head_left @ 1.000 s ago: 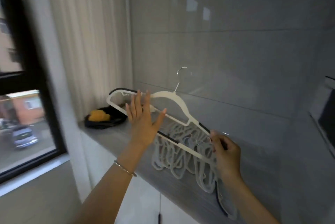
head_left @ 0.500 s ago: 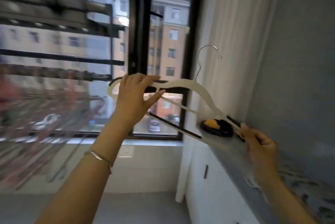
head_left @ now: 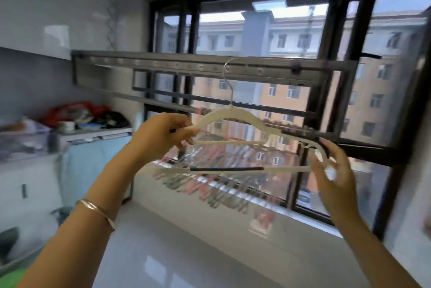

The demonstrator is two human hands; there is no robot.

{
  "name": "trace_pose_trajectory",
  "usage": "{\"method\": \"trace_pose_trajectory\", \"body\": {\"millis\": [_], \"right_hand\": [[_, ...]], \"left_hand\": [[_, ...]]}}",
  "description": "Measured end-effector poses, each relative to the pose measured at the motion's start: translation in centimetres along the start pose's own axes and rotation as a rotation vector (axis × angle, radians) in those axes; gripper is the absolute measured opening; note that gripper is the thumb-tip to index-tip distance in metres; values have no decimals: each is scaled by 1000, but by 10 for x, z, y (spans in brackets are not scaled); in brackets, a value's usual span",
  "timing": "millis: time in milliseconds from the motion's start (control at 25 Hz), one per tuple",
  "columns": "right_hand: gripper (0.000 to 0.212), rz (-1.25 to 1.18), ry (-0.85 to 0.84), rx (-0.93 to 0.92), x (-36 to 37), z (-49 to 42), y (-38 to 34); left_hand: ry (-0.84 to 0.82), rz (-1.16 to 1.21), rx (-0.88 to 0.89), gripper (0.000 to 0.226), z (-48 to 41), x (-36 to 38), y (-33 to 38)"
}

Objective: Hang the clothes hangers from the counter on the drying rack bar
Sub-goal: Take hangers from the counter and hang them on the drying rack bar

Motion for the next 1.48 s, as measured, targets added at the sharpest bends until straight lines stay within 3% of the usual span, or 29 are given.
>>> {"method": "trace_pose_trajectory", "body": {"millis": [200, 400, 600, 920, 1280, 1480], "right_hand": [[40, 43, -177, 30, 184, 24, -24], [37, 131, -259, 112, 291, 25, -17], [32, 223, -259, 171, 321, 11, -1], [28, 302, -242, 126, 319, -41, 33], [38, 483, -313, 157, 334, -66, 75], [37, 482, -227, 210, 341, -65, 77]], "left_hand": [[-31, -29, -103, 13, 34, -90, -116], [2, 90, -270, 10, 37, -118, -219], [-5, 306, -327, 17, 23, -59, -274], [-20, 720, -362, 41, -50, 51, -284], [-80, 883, -406, 43, -115, 122, -283], [-256, 830, -394, 44, -109, 132, -288]]}}
Point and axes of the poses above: each hand's wrist, its own z-axis away from the middle knuckle, its own x-axis out of the palm, y = z × x, the point moved 2 cm from there along -z, towards the middle knuckle, and after that the axes turned 10 degrees about x, right-handed, at the moved point
